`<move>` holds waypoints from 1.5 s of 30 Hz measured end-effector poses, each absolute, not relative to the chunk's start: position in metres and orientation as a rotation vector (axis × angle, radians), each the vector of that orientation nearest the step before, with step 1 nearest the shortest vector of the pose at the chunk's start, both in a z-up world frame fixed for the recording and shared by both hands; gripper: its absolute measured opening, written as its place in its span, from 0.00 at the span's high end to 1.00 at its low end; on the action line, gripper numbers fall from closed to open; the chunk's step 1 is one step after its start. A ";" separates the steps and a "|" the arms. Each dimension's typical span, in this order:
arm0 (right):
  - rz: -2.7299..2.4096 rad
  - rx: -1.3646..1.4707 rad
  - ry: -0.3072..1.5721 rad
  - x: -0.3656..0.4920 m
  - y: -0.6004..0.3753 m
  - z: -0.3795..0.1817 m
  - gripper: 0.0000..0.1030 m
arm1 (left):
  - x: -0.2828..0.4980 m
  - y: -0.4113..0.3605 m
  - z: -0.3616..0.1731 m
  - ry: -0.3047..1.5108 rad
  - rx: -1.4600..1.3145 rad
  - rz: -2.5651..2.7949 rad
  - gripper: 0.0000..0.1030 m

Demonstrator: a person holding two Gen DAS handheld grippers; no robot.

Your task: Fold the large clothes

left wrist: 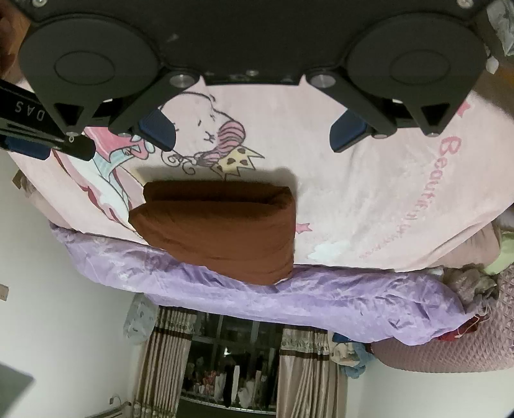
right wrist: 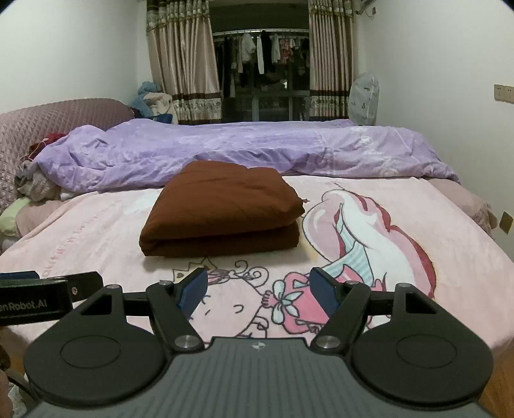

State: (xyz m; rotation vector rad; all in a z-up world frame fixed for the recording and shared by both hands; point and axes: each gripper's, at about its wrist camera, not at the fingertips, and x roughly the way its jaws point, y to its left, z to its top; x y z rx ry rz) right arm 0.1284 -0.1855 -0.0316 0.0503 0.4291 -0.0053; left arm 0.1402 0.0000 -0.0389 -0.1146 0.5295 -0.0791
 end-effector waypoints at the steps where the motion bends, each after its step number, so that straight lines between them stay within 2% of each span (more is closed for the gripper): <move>1: -0.006 0.049 0.428 0.128 -0.186 -0.031 0.18 | 0.139 0.000 -0.039 0.532 -0.113 -0.081 0.00; 45: -0.002 0.047 0.434 0.123 -0.185 -0.031 0.17 | 0.133 -0.004 -0.038 0.547 -0.100 -0.069 0.00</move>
